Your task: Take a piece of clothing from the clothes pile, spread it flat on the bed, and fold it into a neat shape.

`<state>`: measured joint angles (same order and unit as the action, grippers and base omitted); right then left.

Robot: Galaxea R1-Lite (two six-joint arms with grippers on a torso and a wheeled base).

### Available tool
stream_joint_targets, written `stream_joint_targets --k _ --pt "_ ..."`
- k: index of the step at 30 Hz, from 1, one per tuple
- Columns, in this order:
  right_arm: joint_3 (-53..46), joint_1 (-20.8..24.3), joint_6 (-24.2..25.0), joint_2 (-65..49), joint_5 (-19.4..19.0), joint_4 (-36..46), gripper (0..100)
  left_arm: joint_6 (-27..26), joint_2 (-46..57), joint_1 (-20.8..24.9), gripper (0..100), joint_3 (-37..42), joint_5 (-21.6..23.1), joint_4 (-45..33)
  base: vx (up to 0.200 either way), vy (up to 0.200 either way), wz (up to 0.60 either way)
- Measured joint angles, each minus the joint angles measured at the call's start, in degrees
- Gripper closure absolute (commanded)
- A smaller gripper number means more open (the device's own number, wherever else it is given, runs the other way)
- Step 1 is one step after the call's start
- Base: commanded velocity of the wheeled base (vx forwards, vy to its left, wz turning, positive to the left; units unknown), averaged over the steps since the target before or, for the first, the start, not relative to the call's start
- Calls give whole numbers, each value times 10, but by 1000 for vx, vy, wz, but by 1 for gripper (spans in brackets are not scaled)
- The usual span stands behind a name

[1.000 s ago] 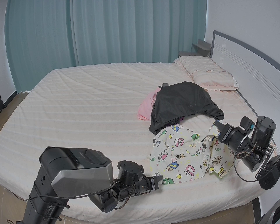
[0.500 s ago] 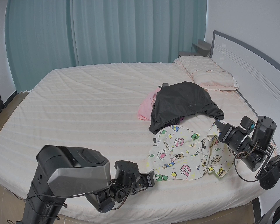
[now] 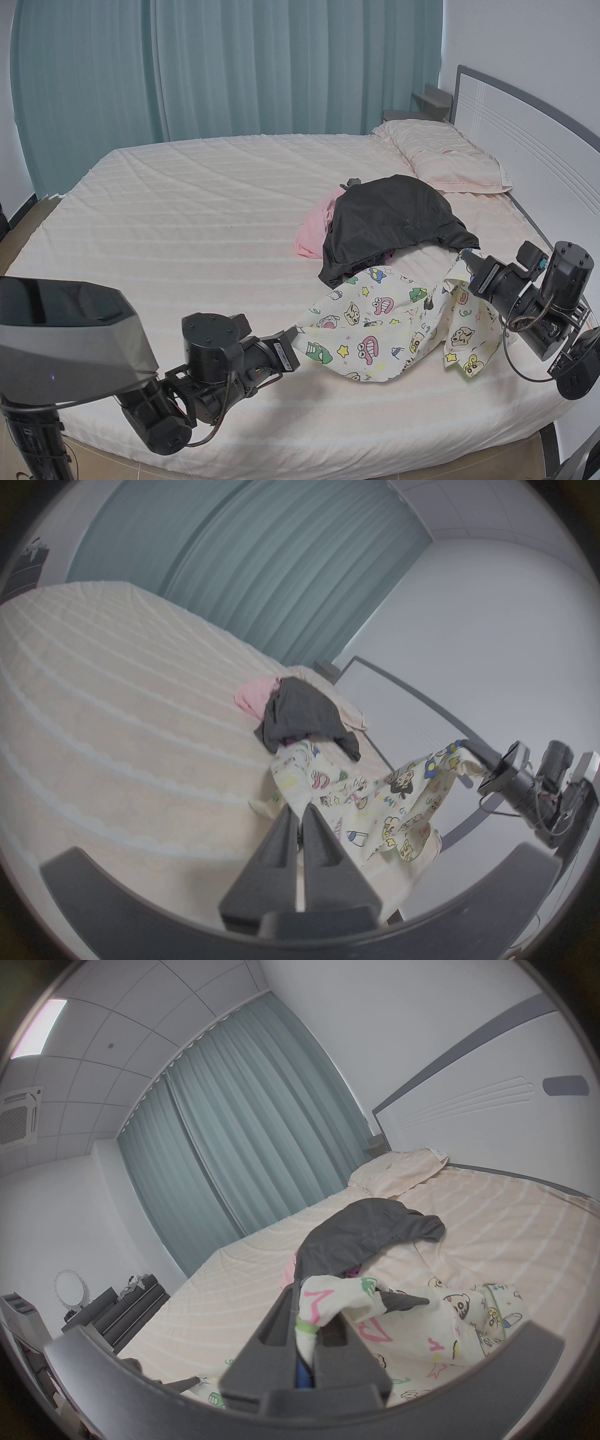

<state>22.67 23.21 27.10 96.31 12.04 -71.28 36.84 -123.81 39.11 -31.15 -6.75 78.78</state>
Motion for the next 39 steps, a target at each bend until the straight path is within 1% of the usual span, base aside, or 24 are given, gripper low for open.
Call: stream_joint_targets --k 3,8,14,18,19,23,29,32,35,39 --pt "24 1 -3 1 -2 6 100 -6 41 -5 100 24 -14 0 0 0 0" --pt "60 11 -12 -3 -3 22 100 -15 85 -9 100 54 -21 0 0 0 0" --pt "66 25 -17 -25 -16 30 100 -16 106 -10 100 99 -19 0 0 0 0" --pt "51 27 -16 -35 -20 37 100 -16 96 -8 100 115 -13 0 0 0 0" --pt "48 27 -15 -36 -21 37 100 -16 88 -9 0 115 -11 0 0 0 0" --pt "38 27 -10 -36 -22 38 100 -16 50 -8 0 104 1 0 0 0 0" --pt "27 26 -7 -33 -24 37 100 -15 -39 -9 0 56 63 0 0 0 0" --pt "22 26 -5 -30 -25 36 100 -16 -81 -10 0 19 83 -2 0 0 0" --pt "19 26 -5 -25 -26 35 100 -27 -116 -10 0 -17 94 -30 0 0 0" --pt "17 26 -4 -20 -27 35 100 -45 -147 -10 0 -59 98 -85 0 0 0"
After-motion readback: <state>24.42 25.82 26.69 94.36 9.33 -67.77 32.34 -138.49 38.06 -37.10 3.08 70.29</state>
